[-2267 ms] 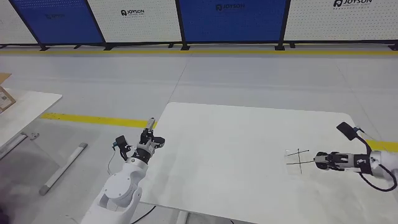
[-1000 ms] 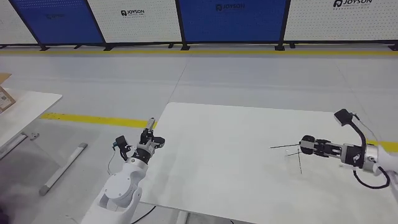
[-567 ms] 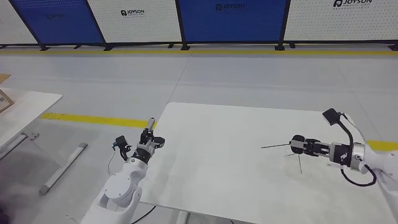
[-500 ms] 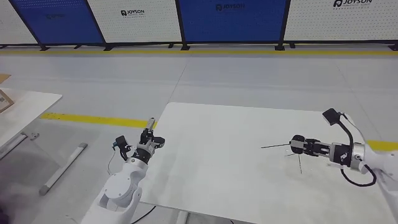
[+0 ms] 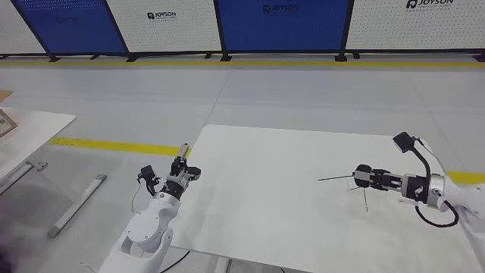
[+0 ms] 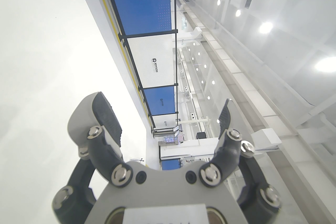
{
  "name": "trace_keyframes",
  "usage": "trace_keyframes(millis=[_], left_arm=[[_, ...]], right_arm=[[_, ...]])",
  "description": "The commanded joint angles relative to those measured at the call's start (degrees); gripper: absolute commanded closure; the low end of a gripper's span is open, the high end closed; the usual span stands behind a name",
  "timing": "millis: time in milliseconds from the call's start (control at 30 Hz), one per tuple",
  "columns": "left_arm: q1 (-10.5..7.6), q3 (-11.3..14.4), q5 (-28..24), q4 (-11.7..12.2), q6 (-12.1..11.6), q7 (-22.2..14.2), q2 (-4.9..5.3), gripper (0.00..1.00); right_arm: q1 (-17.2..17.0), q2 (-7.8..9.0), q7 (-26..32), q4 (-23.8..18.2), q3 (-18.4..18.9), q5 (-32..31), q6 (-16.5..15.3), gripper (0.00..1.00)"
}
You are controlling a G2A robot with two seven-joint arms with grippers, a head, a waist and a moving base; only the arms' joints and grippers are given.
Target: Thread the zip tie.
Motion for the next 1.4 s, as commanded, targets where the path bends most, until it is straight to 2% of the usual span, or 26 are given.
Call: trace_keyframes(millis=[0,133,233,267,900,1000,1167,1267,1367], left_arm=[[0.0,0.0,0.0,0.0,0.0,0.0,0.0,0.0],[0.0,0.0,0.0,0.0,0.0,0.0,0.0,0.0],[0.0,0.0,0.0,0.0,0.0,0.0,0.0,0.0],[0.0,0.0,0.0,0.0,0.0,0.0,0.0,0.0],[0.0,0.0,0.0,0.0,0.0,0.0,0.0,0.0],[0.0,0.0,0.0,0.0,0.0,0.0,0.0,0.0],[0.0,0.0,0.0,0.0,0.0,0.0,0.0,0.0],[0.0,0.0,0.0,0.0,0.0,0.0,0.0,0.0],[0.0,0.0,0.0,0.0,0.0,0.0,0.0,0.0]], right_arm=[[-0.9,-0.06,-2.5,-1.0,0.4,0.8,-1.2,1.0],[-2.1,-0.28,-5.9,-4.0,-0.2,-1.4,-5.4,1.0],[-0.8,-1.01,-8.3,-4.9,-3.6,-6.0,-5.4,1.0],[-0.5,-1.41,-8.7,-4.4,-4.9,-4.7,-5.4,1.0],[-0.7,-1.53,-9.7,-4.2,-5.1,-4.7,-5.0,1.0],[0.3,-1.84,-9.3,-4.8,-5.9,-4.8,-5.4,1.0],[2.6,-2.55,-8.4,-6.9,-8.4,-9.9,-5.4,1.0],[4.0,-3.06,-9.1,-6.6,-11.0,-13.7,-5.4,1.0],[5.8,-3.76,-11.2,-4.4,-14.2,-16.2,-5.4,1.0]])
